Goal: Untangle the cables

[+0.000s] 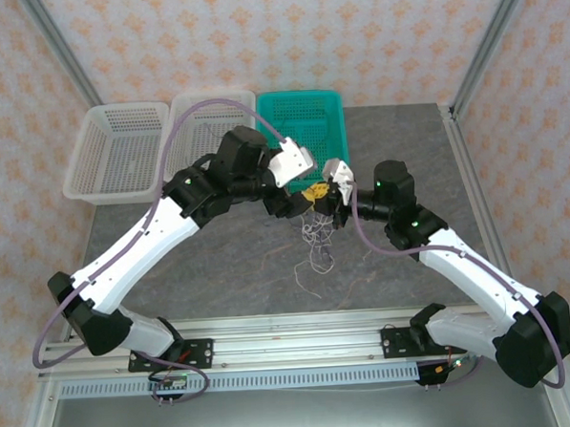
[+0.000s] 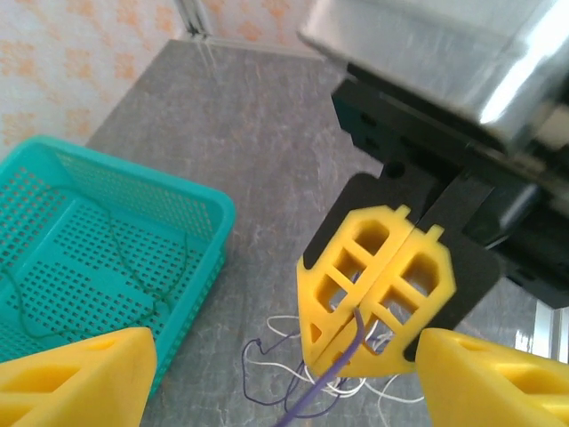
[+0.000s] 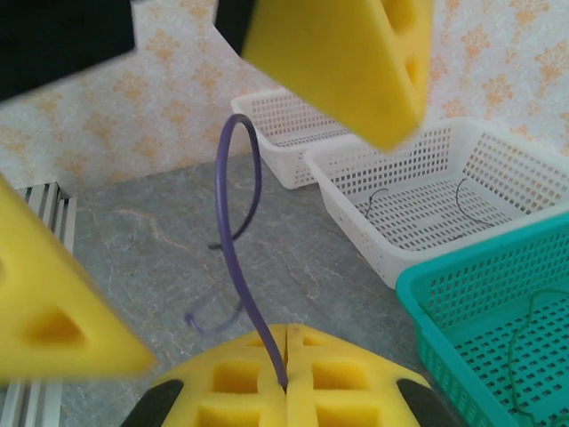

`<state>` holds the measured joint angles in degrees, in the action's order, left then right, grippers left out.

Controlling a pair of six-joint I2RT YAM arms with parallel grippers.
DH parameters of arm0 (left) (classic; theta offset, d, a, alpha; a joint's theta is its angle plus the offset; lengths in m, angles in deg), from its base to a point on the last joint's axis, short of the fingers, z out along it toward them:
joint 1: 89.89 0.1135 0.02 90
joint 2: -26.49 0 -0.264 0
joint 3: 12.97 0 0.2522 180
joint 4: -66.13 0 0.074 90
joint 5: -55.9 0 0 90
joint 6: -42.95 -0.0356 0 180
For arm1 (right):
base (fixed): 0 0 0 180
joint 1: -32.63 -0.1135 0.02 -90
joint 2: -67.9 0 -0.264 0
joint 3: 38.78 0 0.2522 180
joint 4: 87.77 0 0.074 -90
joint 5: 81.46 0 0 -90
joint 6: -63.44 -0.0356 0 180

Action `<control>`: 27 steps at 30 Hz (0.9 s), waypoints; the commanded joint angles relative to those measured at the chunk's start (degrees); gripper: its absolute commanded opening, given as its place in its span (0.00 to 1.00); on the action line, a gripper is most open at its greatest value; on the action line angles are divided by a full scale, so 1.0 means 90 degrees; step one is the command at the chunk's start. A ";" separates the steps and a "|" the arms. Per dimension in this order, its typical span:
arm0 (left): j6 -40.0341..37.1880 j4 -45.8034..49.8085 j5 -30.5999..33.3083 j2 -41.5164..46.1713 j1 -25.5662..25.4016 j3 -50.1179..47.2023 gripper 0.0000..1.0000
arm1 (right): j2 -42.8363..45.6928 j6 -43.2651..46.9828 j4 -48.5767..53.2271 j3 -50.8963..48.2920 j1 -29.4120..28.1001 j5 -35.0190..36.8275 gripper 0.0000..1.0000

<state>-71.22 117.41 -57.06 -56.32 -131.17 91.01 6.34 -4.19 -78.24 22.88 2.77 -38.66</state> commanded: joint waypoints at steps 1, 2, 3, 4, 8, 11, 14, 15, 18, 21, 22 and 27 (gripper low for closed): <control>-0.0451 -0.0389 0.0032 0.0196 -0.0013 -0.0287 0.76 | 0.0095 0.0038 -0.0027 0.0234 -0.0031 -0.0173 0.00; -0.0436 -0.0396 0.0028 0.0173 -0.0013 -0.0302 0.73 | 0.0110 0.0000 -0.0054 0.0227 -0.0038 -0.0172 0.00; -0.0414 -0.0336 -0.0018 0.0123 -0.0013 -0.0247 0.69 | 0.0135 -0.0046 -0.0091 0.0208 -0.0033 -0.0143 0.00; -0.0367 -0.0275 -0.0103 0.0074 -0.0013 -0.0180 0.58 | 0.0158 -0.0099 -0.0135 0.0173 -0.0031 -0.0089 0.00; -0.0035 -0.0550 -0.0278 0.0138 -0.0013 -0.0179 0.00 | 0.0201 -0.0138 -0.0225 -0.0001 -0.0036 0.0048 0.00; 0.0312 -0.0833 -0.0449 0.0265 -0.0012 -0.0154 0.00 | 0.0209 -0.0176 -0.0299 -0.0115 -0.0038 0.0189 0.06; 0.0749 -0.1072 -0.0788 0.0337 -0.0013 -0.0022 0.00 | 0.0155 -0.0268 -0.0635 -0.0311 -0.0047 0.0475 0.27; 0.0884 -0.1172 -0.0865 0.0361 -0.0020 0.0014 0.00 | 0.0092 -0.0292 -0.0778 -0.0381 -0.0043 0.0559 0.30; 0.1180 -0.1428 -0.1052 0.0418 -0.0023 0.0134 0.00 | -0.0232 -0.0392 -0.1210 -0.0613 -0.0058 0.0808 0.35; 0.1296 -0.1507 -0.1038 0.0468 -0.0017 0.0327 0.00 | -0.0633 -0.0471 -0.1669 -0.0912 -0.0052 0.1094 0.24; 0.1322 -0.1512 -0.1009 0.0476 -0.0016 0.0403 0.00 | -0.0660 -0.0513 -0.1810 -0.1008 -0.0053 0.1167 0.18; 0.1431 -0.1600 -0.0705 0.0600 -0.0013 0.0707 0.00 | -0.1026 -0.0764 -0.2133 -0.1504 -0.0052 0.1300 0.14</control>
<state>-60.33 107.23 -64.41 -53.56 -131.17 94.46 -2.82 -9.22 -92.51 11.34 2.55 -28.69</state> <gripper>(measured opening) 0.053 0.136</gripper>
